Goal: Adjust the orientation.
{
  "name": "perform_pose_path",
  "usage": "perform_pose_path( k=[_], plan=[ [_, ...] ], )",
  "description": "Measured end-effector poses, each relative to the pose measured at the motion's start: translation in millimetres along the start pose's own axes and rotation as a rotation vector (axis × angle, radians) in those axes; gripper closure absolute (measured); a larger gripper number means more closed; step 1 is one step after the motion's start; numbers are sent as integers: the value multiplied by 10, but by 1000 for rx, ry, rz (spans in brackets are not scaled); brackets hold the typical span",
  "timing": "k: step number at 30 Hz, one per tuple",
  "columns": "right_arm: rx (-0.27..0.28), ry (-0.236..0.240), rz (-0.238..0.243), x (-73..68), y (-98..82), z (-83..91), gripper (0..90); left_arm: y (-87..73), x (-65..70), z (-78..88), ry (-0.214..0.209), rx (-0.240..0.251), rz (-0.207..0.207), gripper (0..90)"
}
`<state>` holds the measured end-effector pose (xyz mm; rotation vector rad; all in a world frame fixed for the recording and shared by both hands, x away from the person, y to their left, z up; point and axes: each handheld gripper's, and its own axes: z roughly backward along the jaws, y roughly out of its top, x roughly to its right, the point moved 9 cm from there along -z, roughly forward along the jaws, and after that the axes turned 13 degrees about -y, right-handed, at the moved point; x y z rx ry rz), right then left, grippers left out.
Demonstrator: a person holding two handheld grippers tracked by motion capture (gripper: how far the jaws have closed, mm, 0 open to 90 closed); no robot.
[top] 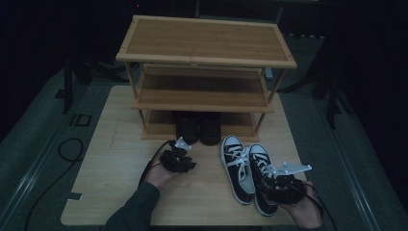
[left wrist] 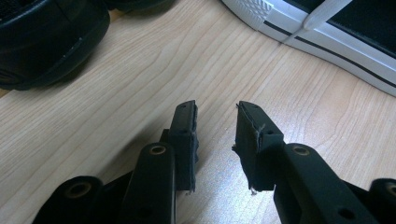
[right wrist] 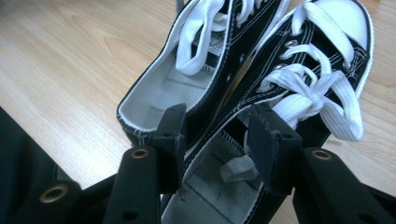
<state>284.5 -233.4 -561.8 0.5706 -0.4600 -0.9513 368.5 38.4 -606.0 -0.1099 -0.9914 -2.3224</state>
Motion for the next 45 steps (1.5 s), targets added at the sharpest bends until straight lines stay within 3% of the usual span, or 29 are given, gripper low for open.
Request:
perform_pose_path(
  k=[8, 12, 14, 19, 22, 26, 28, 31, 36, 39, 45],
  plan=[
    [-27, -14, -37, 19, -2, 0, 597, -5, -1, -6, 0, -2, 1, 687],
    [-75, -41, -23, 30, -49, -44, 628, -6, 1, -10, 2, -5, -3, 687],
    [-67, -23, -38, 15, -37, -67, 626, -8, 1, -13, 2, -8, -5, 686],
    [-56, -60, -58, 16, 50, -208, 674, 0, 17, -38, -1, -10, -8, 686],
    [-55, -82, -49, 15, 58, -297, 758, 0, 17, -39, 0, -7, -6, 686],
    [2, -116, -101, 74, 94, -289, 868, -8, 6, -29, 2, -10, -5, 685],
    [24, -138, -115, 108, 122, -264, 878, -9, 7, -31, 2, -11, -6, 686],
    [29, -173, -85, 151, 156, -232, 882, -7, 0, -41, 2, -10, -3, 686],
    [67, -188, -121, 235, 257, -198, 884, 7, 16, -62, 0, -5, -1, 686],
    [83, -209, -114, 275, 362, -184, 884, 8, 16, -64, -1, -7, 0, 686],
    [73, -283, -71, 332, 507, -402, 883, 4, 17, -55, -1, -9, -3, 687]
  ],
)
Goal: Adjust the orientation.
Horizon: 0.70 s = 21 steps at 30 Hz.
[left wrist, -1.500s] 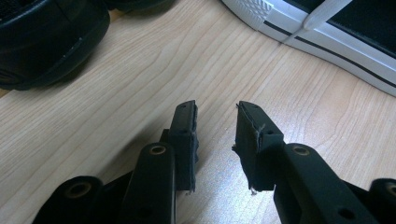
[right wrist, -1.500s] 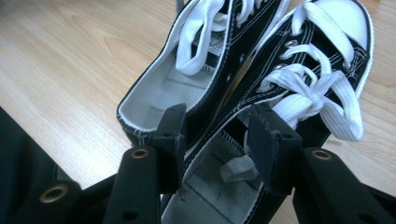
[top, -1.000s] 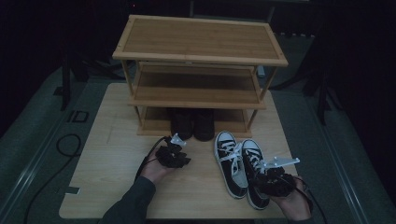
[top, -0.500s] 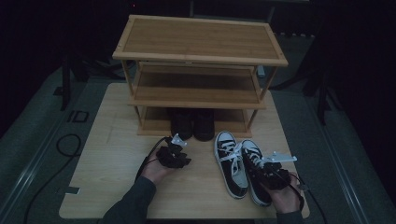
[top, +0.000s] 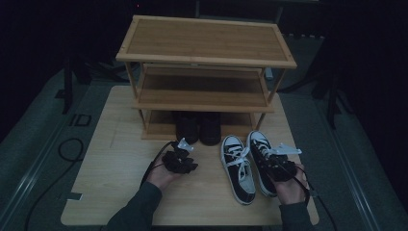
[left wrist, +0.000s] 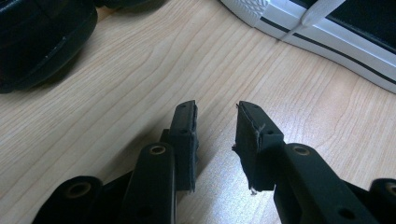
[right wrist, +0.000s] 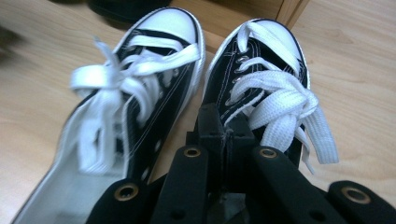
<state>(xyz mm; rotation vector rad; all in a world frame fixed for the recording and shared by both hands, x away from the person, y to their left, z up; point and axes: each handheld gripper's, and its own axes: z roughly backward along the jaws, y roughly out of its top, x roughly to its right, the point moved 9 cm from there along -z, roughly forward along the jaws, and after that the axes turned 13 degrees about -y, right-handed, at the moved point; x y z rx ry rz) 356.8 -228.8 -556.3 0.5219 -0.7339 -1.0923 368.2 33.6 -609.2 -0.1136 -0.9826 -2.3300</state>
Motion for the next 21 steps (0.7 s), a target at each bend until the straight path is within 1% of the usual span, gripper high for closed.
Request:
perform_pose_path(
  k=[2, 4, 5, 7, 8, 10, 12, 16, 17, 18, 20, 21],
  plan=[
    [1, -18, 31, -47, 0, -77, 883, 0, -7, 6, 1, 0, -1, 687],
    [-3, -19, 55, -102, -23, -139, 883, -5, -8, 14, 0, -4, -4, 687],
    [4, -23, 61, -115, -32, -148, 882, -7, -8, 16, 0, -3, -4, 687],
    [-7, -14, 53, -121, -63, -150, 870, -12, -7, 12, 0, -4, -2, 687],
    [-15, -4, 50, -124, -83, -148, 851, -14, -6, 11, 0, -4, -3, 686],
    [-41, 33, 52, -145, -134, -145, 813, -16, -6, 5, 0, -4, -3, 686],
    [-38, 64, 43, -156, -145, -119, 764, -18, -11, 1, 2, -7, -2, 686],
    [-55, 128, 13, -161, -126, -20, 607, -12, -13, -4, 2, 1, 6, 686],
    [-59, 147, 1, -169, -121, 3, 572, -16, -17, 1, 2, -5, 3, 686],
    [-62, 156, -7, -171, -119, 21, 550, -11, -14, -5, 2, 2, 8, 686],
    [-65, 171, -18, -182, -115, 53, 496, -19, -19, 0, 4, -6, 2, 686],
    [-66, 176, -15, -194, -117, 62, 460, -19, -19, -1, 3, -6, 2, 685]
  ],
)
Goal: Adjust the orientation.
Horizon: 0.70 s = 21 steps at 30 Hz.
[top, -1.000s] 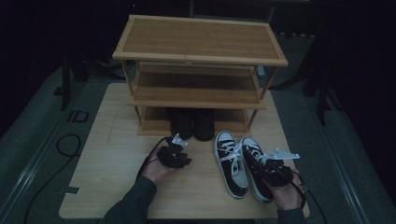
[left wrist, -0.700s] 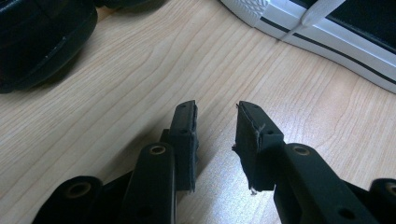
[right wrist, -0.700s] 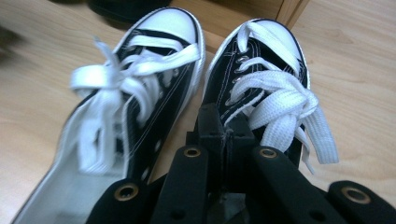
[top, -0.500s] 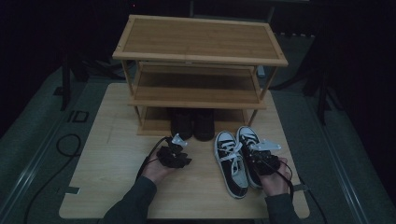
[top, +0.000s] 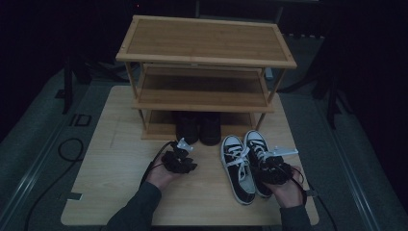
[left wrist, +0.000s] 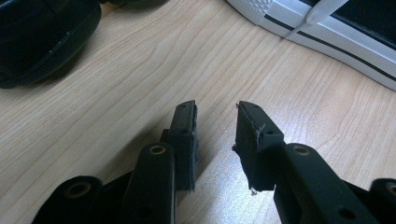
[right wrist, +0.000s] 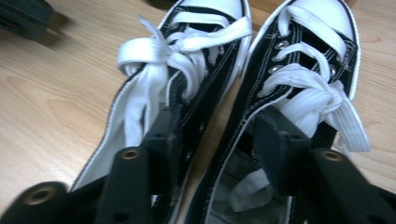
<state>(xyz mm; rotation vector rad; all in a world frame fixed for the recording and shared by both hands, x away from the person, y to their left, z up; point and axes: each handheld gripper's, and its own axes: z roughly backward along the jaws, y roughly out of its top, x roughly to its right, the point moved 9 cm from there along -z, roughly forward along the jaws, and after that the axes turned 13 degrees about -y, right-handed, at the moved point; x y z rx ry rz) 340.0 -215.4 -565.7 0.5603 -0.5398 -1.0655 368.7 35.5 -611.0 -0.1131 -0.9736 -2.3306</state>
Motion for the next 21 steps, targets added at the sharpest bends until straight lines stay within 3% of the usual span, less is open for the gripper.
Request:
perform_pose_path(
  k=[4, 10, 12, 14, 16, 21],
  plan=[
    [-15, 19, 5, -69, -12, -12, 371, -3, -1, 3, -1, 0, -1, 684],
    [-61, -44, 61, -117, -34, -164, 381, 0, -1, 8, -2, 5, 5, 684],
    [-71, -49, 82, -133, -38, -218, 339, -5, -8, 13, 0, 2, 4, 684],
    [-81, -77, 110, -137, -46, -254, 393, -8, -13, 17, 0, 5, 5, 684],
    [-86, -111, 105, -103, -43, -265, 485, -15, -20, 22, 1, 4, 7, 684],
    [-98, -95, 102, -62, -36, -294, 599, -25, -32, 26, 1, 4, 7, 684]
  ],
)
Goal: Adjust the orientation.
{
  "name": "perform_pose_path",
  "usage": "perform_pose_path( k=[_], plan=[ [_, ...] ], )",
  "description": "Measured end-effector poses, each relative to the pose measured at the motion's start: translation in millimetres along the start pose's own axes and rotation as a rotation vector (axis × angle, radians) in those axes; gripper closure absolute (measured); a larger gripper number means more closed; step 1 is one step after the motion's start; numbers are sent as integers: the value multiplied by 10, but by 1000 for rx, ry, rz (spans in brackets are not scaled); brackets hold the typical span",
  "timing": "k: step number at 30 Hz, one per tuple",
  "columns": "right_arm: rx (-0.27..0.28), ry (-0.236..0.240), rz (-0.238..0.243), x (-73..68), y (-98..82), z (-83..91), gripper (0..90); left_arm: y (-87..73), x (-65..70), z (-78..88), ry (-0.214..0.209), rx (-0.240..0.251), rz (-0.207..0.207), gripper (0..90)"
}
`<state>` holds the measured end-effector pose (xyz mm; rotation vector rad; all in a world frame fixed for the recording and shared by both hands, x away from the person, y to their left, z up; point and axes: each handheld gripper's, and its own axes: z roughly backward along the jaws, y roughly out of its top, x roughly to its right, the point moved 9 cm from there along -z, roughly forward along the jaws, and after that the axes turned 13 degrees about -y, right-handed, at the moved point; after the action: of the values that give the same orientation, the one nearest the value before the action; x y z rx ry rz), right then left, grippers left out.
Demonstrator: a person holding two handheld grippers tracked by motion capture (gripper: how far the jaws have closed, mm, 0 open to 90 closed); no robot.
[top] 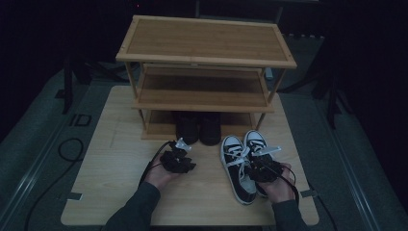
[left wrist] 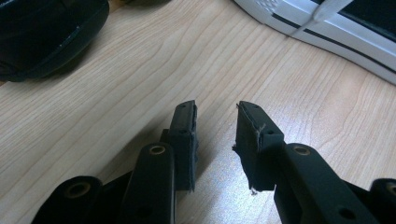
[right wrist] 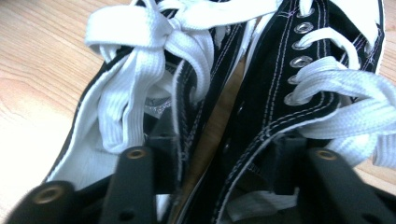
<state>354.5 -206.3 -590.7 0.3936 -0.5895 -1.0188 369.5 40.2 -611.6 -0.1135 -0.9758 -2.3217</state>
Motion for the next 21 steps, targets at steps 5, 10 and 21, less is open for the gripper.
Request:
perform_pose_path(
  k=[5, 10, 21],
  plan=[
    [-1, 29, -36, 46, -31, 5, 783, -10, 3, -7, -1, 0, 4, 684],
    [-9, 17, -42, 70, -45, 14, 856, -23, -16, 11, 2, 8, 9, 685],
    [-15, 45, 14, 147, -60, 24, 863, -82, -95, 97, 16, 27, 31, 685]
  ],
)
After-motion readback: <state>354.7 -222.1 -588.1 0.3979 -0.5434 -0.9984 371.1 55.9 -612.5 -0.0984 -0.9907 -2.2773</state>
